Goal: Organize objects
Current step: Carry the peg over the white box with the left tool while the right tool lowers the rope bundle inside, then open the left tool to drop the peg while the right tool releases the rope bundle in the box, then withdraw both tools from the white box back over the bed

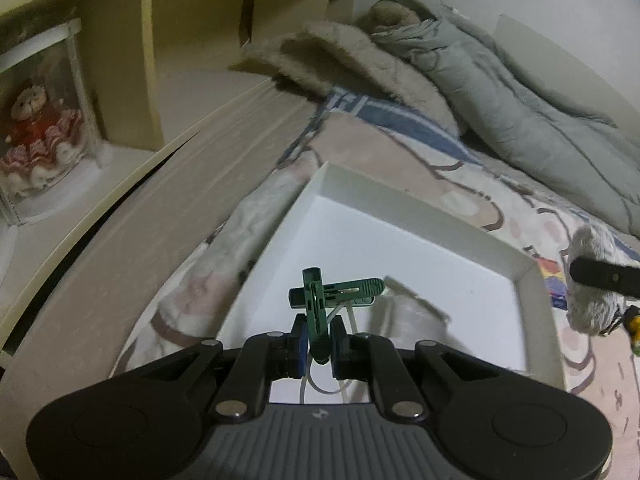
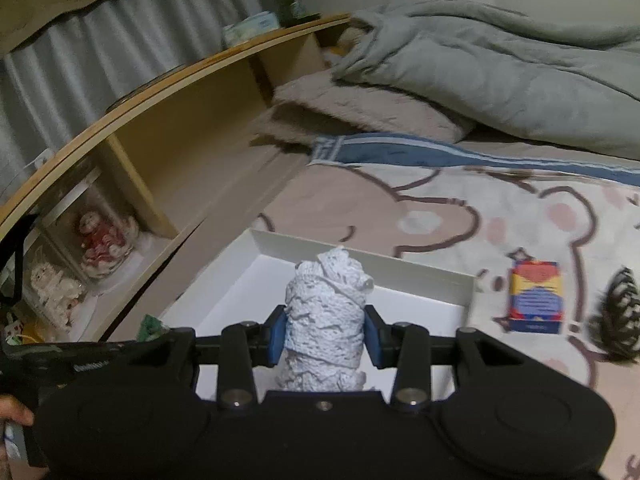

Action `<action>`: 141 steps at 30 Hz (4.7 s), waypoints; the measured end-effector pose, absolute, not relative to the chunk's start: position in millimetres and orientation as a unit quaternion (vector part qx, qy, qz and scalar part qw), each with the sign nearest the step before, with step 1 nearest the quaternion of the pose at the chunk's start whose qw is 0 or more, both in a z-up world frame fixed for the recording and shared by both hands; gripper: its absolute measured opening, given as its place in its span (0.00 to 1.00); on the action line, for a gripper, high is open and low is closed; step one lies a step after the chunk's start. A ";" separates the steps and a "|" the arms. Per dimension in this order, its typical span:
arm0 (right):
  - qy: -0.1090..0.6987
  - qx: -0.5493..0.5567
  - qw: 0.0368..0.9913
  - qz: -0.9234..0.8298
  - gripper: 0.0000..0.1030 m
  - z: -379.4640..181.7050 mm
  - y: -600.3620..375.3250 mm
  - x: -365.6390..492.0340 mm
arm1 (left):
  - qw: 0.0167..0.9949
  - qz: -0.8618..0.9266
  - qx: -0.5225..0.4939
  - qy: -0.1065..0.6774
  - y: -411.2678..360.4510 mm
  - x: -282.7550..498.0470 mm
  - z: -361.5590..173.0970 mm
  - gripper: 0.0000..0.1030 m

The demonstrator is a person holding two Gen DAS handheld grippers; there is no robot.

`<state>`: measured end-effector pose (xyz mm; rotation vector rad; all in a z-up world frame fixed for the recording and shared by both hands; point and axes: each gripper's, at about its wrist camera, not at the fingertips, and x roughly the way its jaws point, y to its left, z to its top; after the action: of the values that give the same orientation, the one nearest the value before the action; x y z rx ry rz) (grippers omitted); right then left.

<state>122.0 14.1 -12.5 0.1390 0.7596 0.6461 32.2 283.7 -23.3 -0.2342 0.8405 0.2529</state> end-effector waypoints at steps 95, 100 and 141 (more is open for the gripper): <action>0.367 -0.029 0.875 0.313 1.00 -25.3 -2.2 116.5 | 0.892 0.123 -0.072 0.429 239.2 18.9 -5.8 1.00; 0.367 -0.033 0.879 0.304 1.00 -27.5 -13.4 117.6 | 0.894 0.122 -0.080 0.425 232.6 24.3 -2.7 1.00; 0.374 0.014 0.917 0.138 1.00 -25.9 -234.4 119.4 | 0.911 -0.017 0.002 0.411 21.6 104.3 0.7 1.00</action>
<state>119.4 -234.4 -25.9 0.0278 0.7690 0.2844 104.3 21.6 0.7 0.0032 0.8479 -0.0355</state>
